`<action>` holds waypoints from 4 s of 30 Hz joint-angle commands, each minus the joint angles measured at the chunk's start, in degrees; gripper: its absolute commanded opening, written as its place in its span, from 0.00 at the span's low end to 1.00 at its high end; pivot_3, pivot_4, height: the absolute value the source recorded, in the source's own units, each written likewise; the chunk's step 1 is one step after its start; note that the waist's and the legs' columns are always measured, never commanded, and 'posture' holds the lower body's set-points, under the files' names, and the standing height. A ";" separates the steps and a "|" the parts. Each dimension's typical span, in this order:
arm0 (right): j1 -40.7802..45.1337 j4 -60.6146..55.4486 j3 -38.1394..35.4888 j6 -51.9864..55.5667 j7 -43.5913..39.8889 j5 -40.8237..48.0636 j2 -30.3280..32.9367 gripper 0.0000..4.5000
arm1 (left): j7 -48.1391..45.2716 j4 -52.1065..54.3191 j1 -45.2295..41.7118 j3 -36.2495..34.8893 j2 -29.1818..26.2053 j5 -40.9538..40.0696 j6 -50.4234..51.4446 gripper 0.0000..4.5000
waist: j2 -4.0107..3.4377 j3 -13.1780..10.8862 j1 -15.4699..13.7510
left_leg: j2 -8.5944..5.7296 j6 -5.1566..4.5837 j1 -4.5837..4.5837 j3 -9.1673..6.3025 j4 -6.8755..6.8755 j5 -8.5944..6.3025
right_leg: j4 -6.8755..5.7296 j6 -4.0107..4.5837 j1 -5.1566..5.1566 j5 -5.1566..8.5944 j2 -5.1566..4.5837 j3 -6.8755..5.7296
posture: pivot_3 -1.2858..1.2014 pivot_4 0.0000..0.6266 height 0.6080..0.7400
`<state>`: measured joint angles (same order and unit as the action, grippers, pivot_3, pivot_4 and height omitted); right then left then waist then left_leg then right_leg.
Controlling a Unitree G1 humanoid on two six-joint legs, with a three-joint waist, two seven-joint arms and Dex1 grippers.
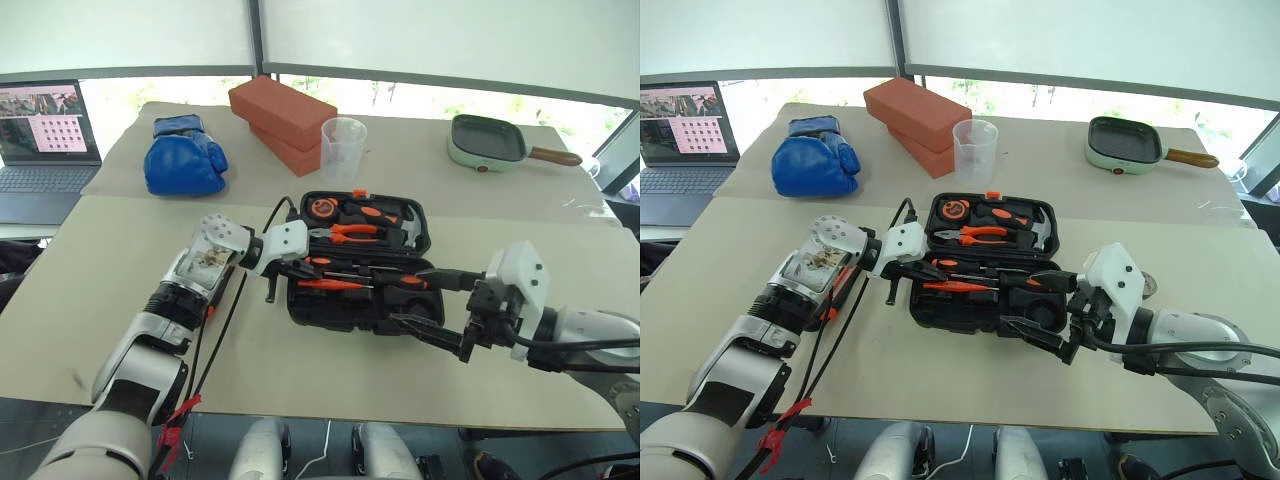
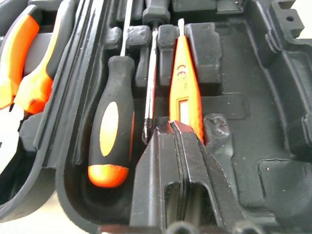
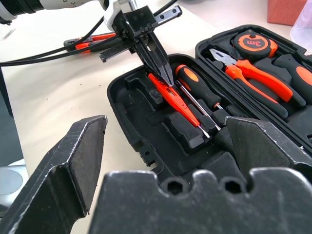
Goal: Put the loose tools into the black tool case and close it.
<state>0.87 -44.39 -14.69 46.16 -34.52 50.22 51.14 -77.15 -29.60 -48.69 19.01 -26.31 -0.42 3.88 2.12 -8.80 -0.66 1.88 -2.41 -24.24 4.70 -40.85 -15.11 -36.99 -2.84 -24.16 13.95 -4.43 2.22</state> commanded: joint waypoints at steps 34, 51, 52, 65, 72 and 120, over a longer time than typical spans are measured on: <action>2.29 0.64 0.82 -1.83 -2.20 -1.45 0.35 1.00 | 4.40 10.90 3.00 -6.04 -2.66 -3.60 8.86 0.01 | 0.02 0.04 0.48 | 0.04 0.00 0.06 0.00 0.00 0.00 | -0.01 0.00 0.01 -0.01 0.02 0.02 | 0.52 0.24 0.99; 20.06 12.00 11.89 -7.57 -21.66 -5.69 0.69 1.00 | 13.89 45.96 48.31 -50.89 -32.30 -16.72 47.91 0.99 | 0.11 -0.08 0.70 | 0.20 0.13 0.34 0.11 0.49 0.07 | 0.01 0.13 -0.03 0.08 -0.17 -0.04 | 0.52 0.24 0.99; 20.54 11.98 11.94 -7.30 -22.27 -5.32 0.56 1.00 | 14.11 46.69 48.88 -51.18 -32.87 -17.49 48.93 0.99 | 0.11 -0.08 0.21 | 0.18 0.13 0.35 0.11 0.50 0.07 | 0.03 0.13 -0.02 0.07 -0.22 -0.06 | 0.52 0.24 0.99; 15.67 6.10 11.06 -6.89 -19.56 -5.10 -0.33 1.00 | 25.70 41.25 17.19 -18.13 -33.78 -21.68 75.39 0.99 | 0.15 -0.06 0.28 | -0.07 0.11 0.40 0.17 0.66 0.14 | -0.02 0.15 -0.02 0.06 -0.24 -0.14 | 0.52 0.24 0.99; 10.84 1.28 10.32 -6.02 -14.16 -5.06 -1.36 1.00 | 23.57 34.53 10.53 -1.87 -31.91 -19.40 70.42 0.99 | 0.17 -0.07 0.41 | 0.00 0.13 0.39 0.20 0.68 0.15 | 0.00 0.19 -0.05 0.08 -0.04 0.04 | 0.52 0.24 0.99; -5.69 -9.00 -2.79 -2.55 0.52 3.28 2.00 1.00 | -10.26 16.38 -10.71 20.55 -2.13 2.66 23.79 0.36 | 0.23 -0.05 -0.04 | -0.04 -0.08 -0.03 0.00 0.06 0.05 | 0.16 -0.01 0.03 0.00 0.02 0.06 | 0.52 0.24 0.99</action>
<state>-4.90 -51.94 -15.62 44.52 -34.48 53.14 53.37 -86.65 -12.31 -58.73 39.10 -29.11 1.69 24.77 2.35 -8.84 -0.71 1.84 -2.49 -24.28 4.69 -40.78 -15.06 -36.84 -2.85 -24.15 13.95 -4.40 2.28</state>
